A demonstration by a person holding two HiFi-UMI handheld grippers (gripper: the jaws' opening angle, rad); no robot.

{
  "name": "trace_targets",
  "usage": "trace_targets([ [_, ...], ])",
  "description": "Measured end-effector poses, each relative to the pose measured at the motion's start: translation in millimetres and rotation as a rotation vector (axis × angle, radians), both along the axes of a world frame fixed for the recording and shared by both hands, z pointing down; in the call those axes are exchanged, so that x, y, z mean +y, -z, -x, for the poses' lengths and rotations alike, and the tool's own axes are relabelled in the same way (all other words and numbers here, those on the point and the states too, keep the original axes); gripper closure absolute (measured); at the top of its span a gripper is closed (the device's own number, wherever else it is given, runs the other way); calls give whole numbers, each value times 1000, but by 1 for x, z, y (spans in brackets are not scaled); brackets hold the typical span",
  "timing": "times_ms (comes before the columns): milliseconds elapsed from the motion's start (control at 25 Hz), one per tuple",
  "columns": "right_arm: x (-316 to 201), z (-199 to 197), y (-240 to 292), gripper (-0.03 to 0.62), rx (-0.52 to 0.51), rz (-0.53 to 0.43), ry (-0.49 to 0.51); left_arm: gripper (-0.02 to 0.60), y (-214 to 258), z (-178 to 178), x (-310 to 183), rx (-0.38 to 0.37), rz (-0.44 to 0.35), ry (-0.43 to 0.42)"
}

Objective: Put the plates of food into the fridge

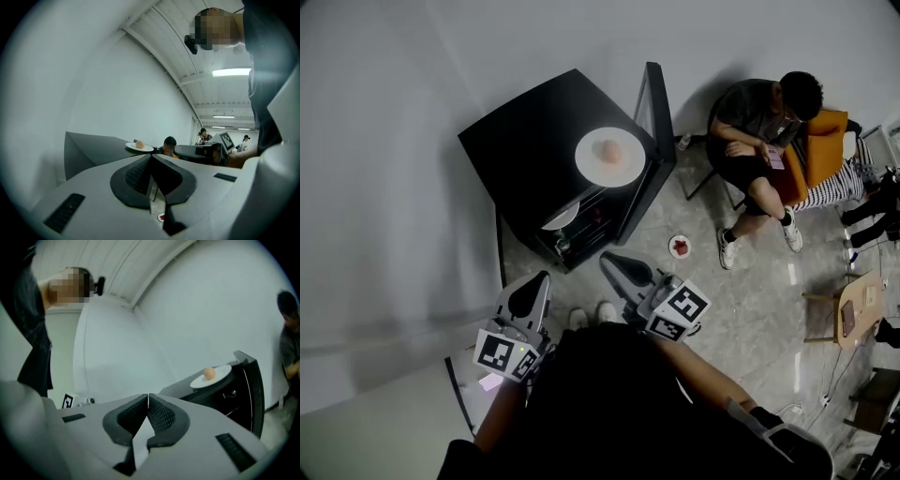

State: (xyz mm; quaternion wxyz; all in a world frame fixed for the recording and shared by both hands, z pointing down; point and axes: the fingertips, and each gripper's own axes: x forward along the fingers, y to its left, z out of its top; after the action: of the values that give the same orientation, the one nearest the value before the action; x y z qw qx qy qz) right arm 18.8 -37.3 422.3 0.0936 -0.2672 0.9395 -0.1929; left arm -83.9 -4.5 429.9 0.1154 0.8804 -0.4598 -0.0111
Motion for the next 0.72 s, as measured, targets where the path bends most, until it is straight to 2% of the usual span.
trace_targets([
  [80, -20, -18, -13, 565, -85, 139, -55, 557, -1, 0, -2, -7, 3, 1],
  [160, -39, -33, -20, 565, -137, 220, -106, 557, -3, 2, -2, -19, 5, 4],
  [480, -103, -56, -34, 565, -346, 414, -173, 557, -8, 17, -19, -41, 19, 47],
  [720, -115, -57, -34, 563, -476, 508, -175, 557, -3, 23, -18, -47, 19, 70],
])
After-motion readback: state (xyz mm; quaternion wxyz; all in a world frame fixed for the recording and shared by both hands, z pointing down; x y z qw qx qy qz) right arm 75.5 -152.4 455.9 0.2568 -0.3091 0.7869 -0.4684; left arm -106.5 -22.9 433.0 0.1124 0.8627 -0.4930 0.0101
